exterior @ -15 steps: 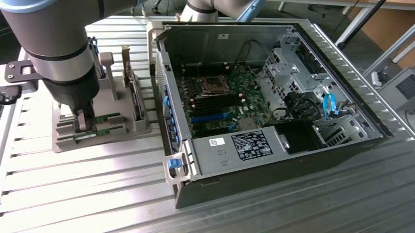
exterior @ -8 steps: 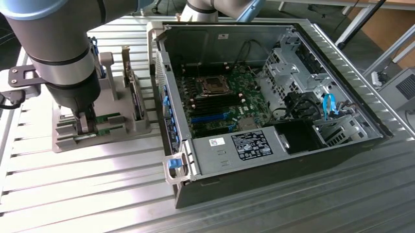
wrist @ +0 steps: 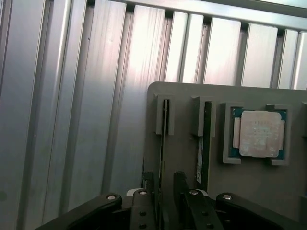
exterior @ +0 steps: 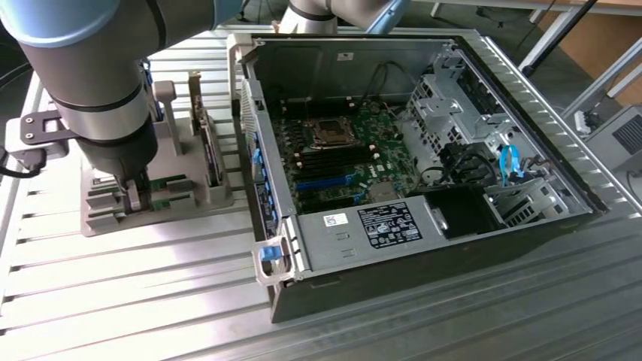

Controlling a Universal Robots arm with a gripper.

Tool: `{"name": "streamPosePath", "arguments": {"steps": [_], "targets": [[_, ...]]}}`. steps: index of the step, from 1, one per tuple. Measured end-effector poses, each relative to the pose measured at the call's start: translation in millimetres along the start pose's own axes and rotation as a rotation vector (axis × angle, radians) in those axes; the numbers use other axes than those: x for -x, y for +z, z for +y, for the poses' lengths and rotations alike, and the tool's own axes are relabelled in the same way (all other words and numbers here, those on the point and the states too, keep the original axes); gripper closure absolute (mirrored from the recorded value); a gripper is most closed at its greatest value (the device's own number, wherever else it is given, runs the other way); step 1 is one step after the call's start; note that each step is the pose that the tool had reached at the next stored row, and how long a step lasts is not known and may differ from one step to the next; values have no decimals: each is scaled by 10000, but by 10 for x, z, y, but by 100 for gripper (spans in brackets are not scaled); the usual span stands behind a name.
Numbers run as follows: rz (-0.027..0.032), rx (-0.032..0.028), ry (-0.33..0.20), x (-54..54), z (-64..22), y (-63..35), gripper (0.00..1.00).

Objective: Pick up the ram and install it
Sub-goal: 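Pick up the ram and move it above insertion slot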

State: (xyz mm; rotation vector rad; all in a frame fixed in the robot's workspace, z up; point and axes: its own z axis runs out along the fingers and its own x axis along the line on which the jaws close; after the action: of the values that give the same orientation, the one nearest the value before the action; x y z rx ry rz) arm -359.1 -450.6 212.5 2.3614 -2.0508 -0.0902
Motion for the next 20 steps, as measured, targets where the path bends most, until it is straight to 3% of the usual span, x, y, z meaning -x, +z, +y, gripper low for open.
{"name": "streamPosePath", "arguments": {"steps": [6,7,8,9,10,18,19,20], "targets": [[5,0,-29,-1,-2,46,71],[9,-24,-30,-1,-2,46,71],[26,-151,-33,-1,-1,47,71],[77,-506,-43,-1,1,49,71],[86,-574,-45,-1,1,50,71],[112,-570,-45,9,67,78,71],[112,-570,-45,9,67,78,73],[112,-570,-45,9,67,78,85]]}}
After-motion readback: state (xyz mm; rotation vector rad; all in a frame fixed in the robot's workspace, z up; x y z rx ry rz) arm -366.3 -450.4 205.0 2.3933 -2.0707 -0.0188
